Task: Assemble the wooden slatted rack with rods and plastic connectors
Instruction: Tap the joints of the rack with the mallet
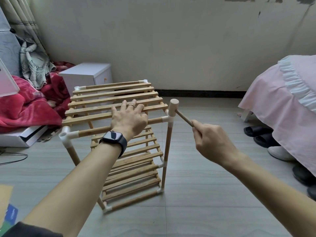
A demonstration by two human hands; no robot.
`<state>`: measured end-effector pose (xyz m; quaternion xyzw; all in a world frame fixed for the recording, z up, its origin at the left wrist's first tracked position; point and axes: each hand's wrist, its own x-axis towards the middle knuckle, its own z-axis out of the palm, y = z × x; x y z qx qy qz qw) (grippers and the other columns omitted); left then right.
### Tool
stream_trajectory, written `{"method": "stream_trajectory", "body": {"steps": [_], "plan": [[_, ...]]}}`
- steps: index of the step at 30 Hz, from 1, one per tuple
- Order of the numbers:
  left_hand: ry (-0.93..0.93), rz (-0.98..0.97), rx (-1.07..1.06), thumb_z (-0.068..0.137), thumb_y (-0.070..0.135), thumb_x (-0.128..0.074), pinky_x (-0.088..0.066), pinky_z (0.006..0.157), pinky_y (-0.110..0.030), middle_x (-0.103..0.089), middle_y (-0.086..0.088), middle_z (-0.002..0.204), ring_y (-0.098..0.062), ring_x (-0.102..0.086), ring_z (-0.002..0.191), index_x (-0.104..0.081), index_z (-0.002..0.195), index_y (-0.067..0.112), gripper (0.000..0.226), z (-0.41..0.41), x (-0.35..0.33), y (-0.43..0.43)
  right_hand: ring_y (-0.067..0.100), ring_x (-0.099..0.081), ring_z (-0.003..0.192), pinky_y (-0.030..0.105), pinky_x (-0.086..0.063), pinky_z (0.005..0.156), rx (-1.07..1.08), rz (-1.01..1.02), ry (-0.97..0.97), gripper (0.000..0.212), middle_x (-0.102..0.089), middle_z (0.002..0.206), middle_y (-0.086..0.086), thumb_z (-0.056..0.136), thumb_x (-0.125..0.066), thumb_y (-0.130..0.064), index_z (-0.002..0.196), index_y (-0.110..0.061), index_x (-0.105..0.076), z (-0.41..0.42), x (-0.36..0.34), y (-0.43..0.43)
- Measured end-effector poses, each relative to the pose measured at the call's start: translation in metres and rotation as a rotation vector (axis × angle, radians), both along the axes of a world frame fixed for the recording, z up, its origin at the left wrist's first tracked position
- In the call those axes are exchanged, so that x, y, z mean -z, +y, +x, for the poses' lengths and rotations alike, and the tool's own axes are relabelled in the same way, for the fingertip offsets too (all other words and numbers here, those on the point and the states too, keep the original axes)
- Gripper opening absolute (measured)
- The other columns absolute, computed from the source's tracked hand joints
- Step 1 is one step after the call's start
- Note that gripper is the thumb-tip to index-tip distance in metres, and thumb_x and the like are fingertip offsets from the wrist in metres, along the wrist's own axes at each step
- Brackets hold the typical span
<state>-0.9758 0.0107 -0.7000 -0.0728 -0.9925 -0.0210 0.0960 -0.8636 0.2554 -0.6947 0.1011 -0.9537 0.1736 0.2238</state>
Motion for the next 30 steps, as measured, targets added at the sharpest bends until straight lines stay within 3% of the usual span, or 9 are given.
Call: {"method": "stream_trajectory", "body": {"steps": [2, 5, 8, 13, 17, 21, 24, 27, 30], "plan": [[-0.002, -0.001, 0.007, 0.100, 0.043, -0.023, -0.012, 0.119, -0.064, -0.017, 0.000, 0.169, -0.029, -0.014, 0.155, -0.029, 0.154, 0.035, 0.055, 0.000, 0.001, 0.001, 0.024, -0.059, 0.062, 0.032, -0.044, 0.054, 0.042, -0.079, -0.021, 0.026, -0.060, 0.066, 0.001, 0.105, -0.047, -0.020, 0.119, -0.013, -0.068, -0.002, -0.001, 0.002], [0.000, 0.006, 0.008, 0.100, 0.043, -0.024, -0.012, 0.119, -0.063, -0.016, 0.001, 0.169, -0.028, -0.014, 0.155, -0.028, 0.153, 0.035, 0.055, 0.000, 0.001, -0.001, 0.012, -0.053, 0.055, 0.019, -0.035, 0.047, 0.049, -0.163, 0.122, 0.031, -0.055, 0.065, -0.003, 0.105, -0.048, -0.017, 0.130, -0.010, -0.064, -0.001, -0.005, 0.000], [-0.014, 0.014, 0.009, 0.099, 0.045, -0.024, -0.011, 0.120, -0.062, -0.015, 0.001, 0.169, -0.028, -0.014, 0.155, -0.027, 0.154, 0.036, 0.055, 0.000, 0.000, -0.003, 0.022, -0.059, 0.062, 0.032, -0.043, 0.054, 0.010, -0.024, -0.072, 0.024, -0.057, 0.065, -0.002, 0.105, -0.045, -0.020, 0.116, -0.014, -0.067, 0.001, 0.001, -0.003], [-0.046, 0.066, 0.057, 0.098, 0.046, -0.029, -0.016, 0.120, -0.060, -0.017, 0.004, 0.168, -0.025, -0.013, 0.155, -0.029, 0.154, 0.038, 0.057, 0.006, -0.004, -0.009, 0.010, -0.056, 0.057, 0.021, -0.041, 0.052, 0.109, -0.331, 0.073, 0.030, -0.061, 0.064, -0.006, 0.105, -0.047, -0.023, 0.128, -0.018, -0.067, 0.004, -0.015, -0.002], [-0.044, 0.084, 0.138, 0.096, 0.047, -0.040, -0.021, 0.118, -0.054, -0.026, 0.007, 0.166, -0.022, -0.022, 0.152, -0.039, 0.148, 0.040, 0.052, 0.022, -0.011, -0.024, 0.017, -0.063, 0.063, 0.026, -0.047, 0.057, 0.086, -0.413, 0.047, 0.031, -0.067, 0.071, -0.001, 0.106, -0.048, -0.022, 0.131, -0.015, -0.064, 0.013, -0.011, -0.008], [-0.133, 0.163, 0.157, 0.090, 0.052, -0.040, -0.036, 0.105, -0.054, -0.053, -0.005, 0.142, -0.025, -0.052, 0.116, -0.040, 0.140, 0.045, 0.050, 0.035, -0.039, -0.022, 0.010, -0.063, 0.068, 0.012, -0.047, 0.056, 0.087, -0.497, 0.020, 0.031, -0.068, 0.075, -0.002, 0.106, -0.048, -0.020, 0.132, -0.012, -0.063, 0.015, -0.009, -0.011], [-0.049, 0.202, 0.126, 0.094, 0.053, -0.045, -0.042, 0.097, -0.048, -0.052, -0.009, 0.138, -0.027, -0.050, 0.116, -0.039, 0.145, 0.039, 0.053, 0.033, -0.056, 0.011, 0.006, -0.061, 0.068, 0.007, -0.044, 0.055, 0.101, -0.553, 0.016, 0.030, -0.068, 0.077, -0.001, 0.106, -0.048, -0.019, 0.132, -0.012, -0.063, 0.018, -0.009, -0.007], [-0.084, 0.131, 0.061, 0.093, 0.065, -0.040, -0.031, 0.111, -0.059, -0.044, -0.013, 0.151, -0.035, -0.039, 0.138, -0.039, 0.148, 0.029, 0.066, 0.027, -0.051, 0.049, 0.008, -0.064, 0.072, 0.008, -0.044, 0.055, 0.118, -0.572, -0.002, 0.030, -0.068, 0.077, -0.003, 0.106, -0.049, -0.020, 0.132, -0.013, -0.063, 0.023, -0.005, 0.001], [-0.217, 0.109, -0.013, 0.090, 0.076, -0.035, -0.005, 0.114, -0.071, -0.020, -0.015, 0.166, -0.045, -0.008, 0.152, -0.027, 0.156, 0.030, 0.081, 0.022, -0.028, 0.075, 0.005, -0.066, 0.076, 0.008, -0.044, 0.058, 0.145, -0.582, -0.021, 0.029, -0.069, 0.076, -0.007, 0.105, -0.051, -0.023, 0.129, -0.019, -0.066, 0.029, 0.003, 0.014]]}}
